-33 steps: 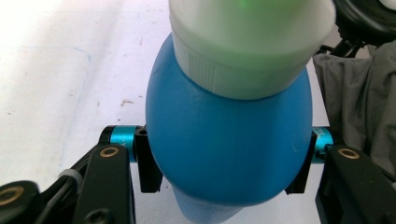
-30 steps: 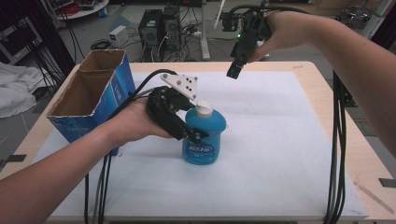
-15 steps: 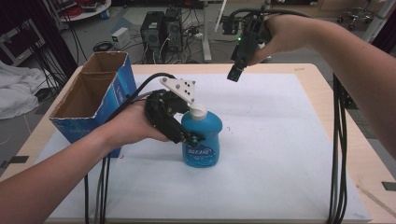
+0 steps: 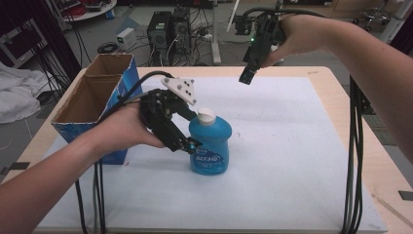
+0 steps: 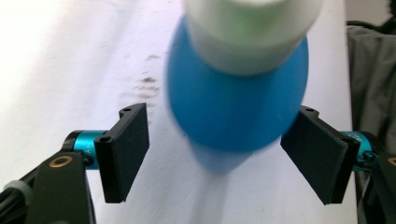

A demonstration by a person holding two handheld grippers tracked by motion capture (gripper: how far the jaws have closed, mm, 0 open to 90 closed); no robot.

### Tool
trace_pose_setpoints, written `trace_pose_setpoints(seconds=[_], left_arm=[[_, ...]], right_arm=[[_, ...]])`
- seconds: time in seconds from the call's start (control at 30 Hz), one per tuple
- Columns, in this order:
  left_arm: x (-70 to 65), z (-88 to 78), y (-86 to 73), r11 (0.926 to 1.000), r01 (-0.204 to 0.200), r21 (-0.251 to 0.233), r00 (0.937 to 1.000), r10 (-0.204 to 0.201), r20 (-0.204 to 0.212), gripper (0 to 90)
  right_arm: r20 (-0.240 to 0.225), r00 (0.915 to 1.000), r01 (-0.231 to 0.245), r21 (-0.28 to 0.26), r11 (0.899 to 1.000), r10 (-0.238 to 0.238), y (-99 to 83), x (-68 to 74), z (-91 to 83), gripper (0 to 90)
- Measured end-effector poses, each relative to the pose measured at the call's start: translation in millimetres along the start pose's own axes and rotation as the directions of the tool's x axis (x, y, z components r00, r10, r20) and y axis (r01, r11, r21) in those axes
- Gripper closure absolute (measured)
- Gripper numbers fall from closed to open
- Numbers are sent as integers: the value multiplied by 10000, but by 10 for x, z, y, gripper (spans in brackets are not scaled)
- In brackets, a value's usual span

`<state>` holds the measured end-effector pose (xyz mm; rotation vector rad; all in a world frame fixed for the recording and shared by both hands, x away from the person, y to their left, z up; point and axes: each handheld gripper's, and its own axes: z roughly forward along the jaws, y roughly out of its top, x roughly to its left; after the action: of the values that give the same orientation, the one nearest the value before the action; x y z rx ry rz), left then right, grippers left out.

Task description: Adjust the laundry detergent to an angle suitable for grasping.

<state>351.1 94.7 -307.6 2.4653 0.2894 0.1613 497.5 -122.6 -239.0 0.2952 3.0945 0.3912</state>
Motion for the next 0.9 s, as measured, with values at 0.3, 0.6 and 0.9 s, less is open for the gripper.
trace_pose_setpoints(seconds=[0.3, 0.6, 0.9], left_arm=[[254, -540, 126, 9930, 1121, 375, 9871, -1070, -1190, 171], [647, -611, 207, 9558, 2197, 1952, 9489, -1629, -2703, 171], [902, -452, 236, 9144, 2806, 2916, 9324, -1876, -3090, 171]], right_arm=[[-17, 10000, -2, -3, 10000, 2, -7, 2, -9, 135], [20, 10000, 1, 25, 10000, -1, 7, 24, -11, 135], [-22, 9999, -112, -65, 9999, 112, 20, 37, -28, 135]])
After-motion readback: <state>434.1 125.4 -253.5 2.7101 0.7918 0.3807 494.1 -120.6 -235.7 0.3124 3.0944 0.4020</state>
